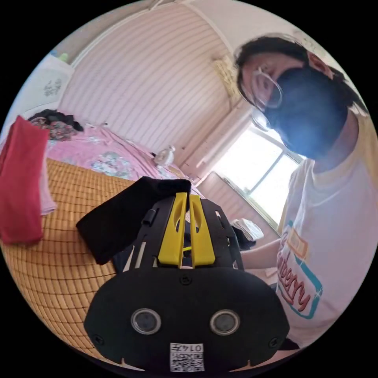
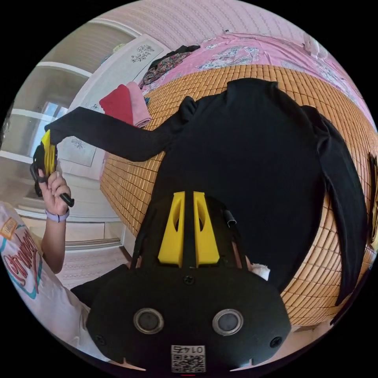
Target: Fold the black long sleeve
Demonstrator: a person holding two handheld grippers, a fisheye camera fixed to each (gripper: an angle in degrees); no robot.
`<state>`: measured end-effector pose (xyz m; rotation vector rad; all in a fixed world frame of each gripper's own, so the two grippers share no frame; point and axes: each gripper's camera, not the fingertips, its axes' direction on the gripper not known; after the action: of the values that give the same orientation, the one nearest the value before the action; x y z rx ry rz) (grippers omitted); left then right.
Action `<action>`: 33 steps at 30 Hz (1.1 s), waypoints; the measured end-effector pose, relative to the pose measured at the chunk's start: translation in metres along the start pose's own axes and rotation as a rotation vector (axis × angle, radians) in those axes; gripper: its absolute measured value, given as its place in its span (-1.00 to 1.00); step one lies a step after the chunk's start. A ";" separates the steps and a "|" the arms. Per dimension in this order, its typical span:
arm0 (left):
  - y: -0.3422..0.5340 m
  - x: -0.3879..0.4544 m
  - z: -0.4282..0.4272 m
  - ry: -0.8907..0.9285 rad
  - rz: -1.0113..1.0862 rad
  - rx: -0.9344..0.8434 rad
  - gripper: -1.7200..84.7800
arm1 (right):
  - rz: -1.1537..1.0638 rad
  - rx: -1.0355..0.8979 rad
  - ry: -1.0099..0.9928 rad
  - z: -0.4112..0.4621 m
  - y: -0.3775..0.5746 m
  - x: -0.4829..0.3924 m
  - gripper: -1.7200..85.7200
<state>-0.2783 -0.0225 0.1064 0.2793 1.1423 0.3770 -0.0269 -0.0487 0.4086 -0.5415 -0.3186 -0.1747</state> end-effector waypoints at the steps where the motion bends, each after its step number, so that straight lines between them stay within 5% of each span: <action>1: 0.003 0.027 0.037 0.056 0.068 -0.064 -0.97 | 0.020 0.001 -0.001 -0.011 0.010 0.012 -0.86; 7: 0.100 0.048 0.190 0.174 -0.015 -0.512 -0.86 | 0.155 -0.149 0.196 -0.043 0.077 0.088 -0.83; 11: 0.147 0.005 0.217 -0.006 -0.107 -0.676 -0.85 | 0.211 -0.165 0.253 -0.050 0.107 0.104 -0.82; 20: 0.156 -0.087 0.253 -0.480 -0.166 -0.699 -0.85 | -0.126 -0.139 0.407 0.013 0.084 0.048 -0.80; 33: 0.186 -0.143 0.316 -0.523 -0.212 -0.710 -0.98 | 0.028 -0.131 0.562 -0.061 0.119 0.017 -0.94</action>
<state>-0.0670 0.0765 0.4231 -0.3521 0.4669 0.4620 0.0336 0.0175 0.3081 -0.6020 0.2491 -0.3126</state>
